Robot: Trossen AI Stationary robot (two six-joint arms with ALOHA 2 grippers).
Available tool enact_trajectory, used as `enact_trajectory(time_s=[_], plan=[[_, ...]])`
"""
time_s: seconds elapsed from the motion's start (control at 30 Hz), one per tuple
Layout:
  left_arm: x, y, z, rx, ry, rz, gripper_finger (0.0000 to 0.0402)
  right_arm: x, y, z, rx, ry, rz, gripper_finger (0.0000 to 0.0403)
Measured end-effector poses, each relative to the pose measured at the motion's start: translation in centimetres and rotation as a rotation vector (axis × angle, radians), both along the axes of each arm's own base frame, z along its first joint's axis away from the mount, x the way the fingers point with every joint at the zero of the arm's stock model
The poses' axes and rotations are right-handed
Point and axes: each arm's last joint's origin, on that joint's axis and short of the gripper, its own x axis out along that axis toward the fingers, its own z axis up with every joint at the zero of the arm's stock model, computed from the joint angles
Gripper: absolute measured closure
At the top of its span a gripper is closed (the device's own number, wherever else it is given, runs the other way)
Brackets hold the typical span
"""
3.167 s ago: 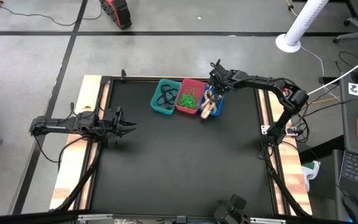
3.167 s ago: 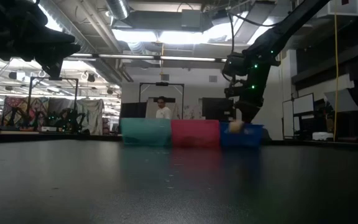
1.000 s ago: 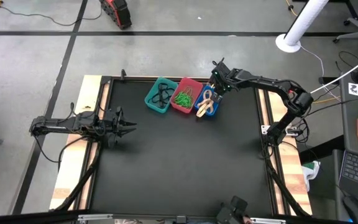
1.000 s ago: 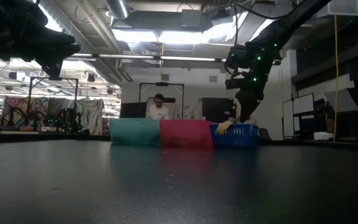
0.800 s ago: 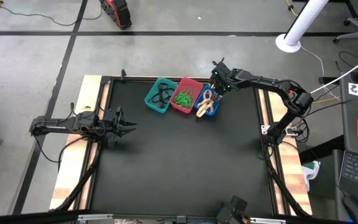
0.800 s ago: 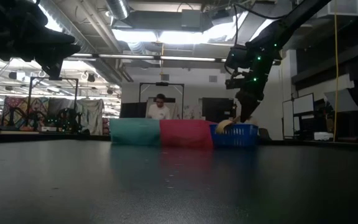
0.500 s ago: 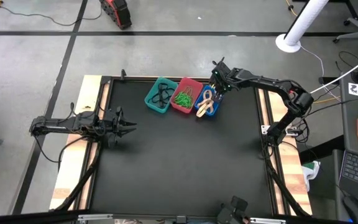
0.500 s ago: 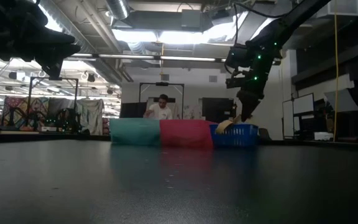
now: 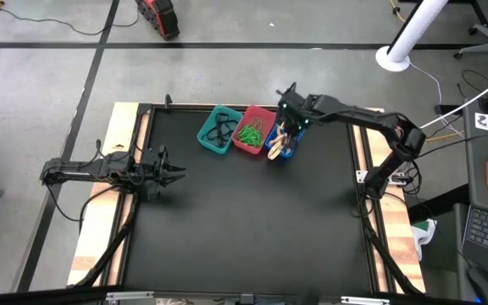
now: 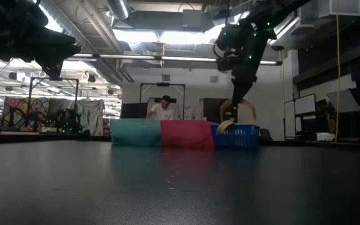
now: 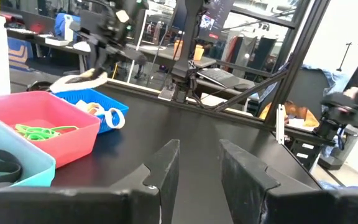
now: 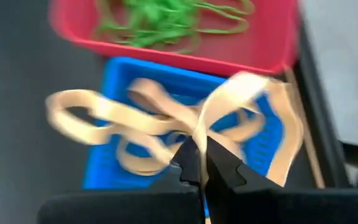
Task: Sort rubber bands into baskets
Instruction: Put the brown rubber band into the blue bin, then adjust the brown rubber band
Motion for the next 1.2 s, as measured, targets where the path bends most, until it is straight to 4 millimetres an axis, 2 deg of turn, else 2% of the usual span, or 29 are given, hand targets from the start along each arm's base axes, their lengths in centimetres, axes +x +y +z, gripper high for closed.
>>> enact_trajectory(time_s=[0.13, 0.27, 0.4, 0.7, 0.83, 1.07, 1.2], plan=[[0.0, 0.0, 0.0, 0.0, 0.0, 0.0, 0.0293, 1.3, 2.4, 0.0, 0.008, 0.008, 0.084, 0.0401], [0.0, 0.0, 0.0, 0.0, 0.0, 0.0, 0.0293, 1.9, 3.8, 0.0, -0.035, 0.031, 0.112, 0.0401], [0.0, 0.0, 0.0, 0.0, 0.0, 0.0, 0.0293, 1.9, 3.8, 0.0, -0.104, 0.068, 0.084, 0.0401], [0.0, 0.0, 0.0, 0.0, 0.0, 0.0, 0.0293, 1.5, 2.9, -0.1, -0.106, 0.072, 0.054, 0.0389], [0.0, 0.0, 0.0, 0.0, 0.0, 0.0, 0.0293, 1.5, 2.9, -0.1, -0.102, 0.077, 0.055, 0.0358], [0.0, 0.0, 0.0, 0.0, 0.0, 0.0, 0.0293, 1.5, 2.9, -0.1, -0.139, 0.094, 0.045, 0.0266], [0.0, 0.0, -0.1, 0.0, 0.008, 0.0, 0.0293, 1.4, 2.7, 0.0, -0.195, 0.123, 0.017, 0.0228]])
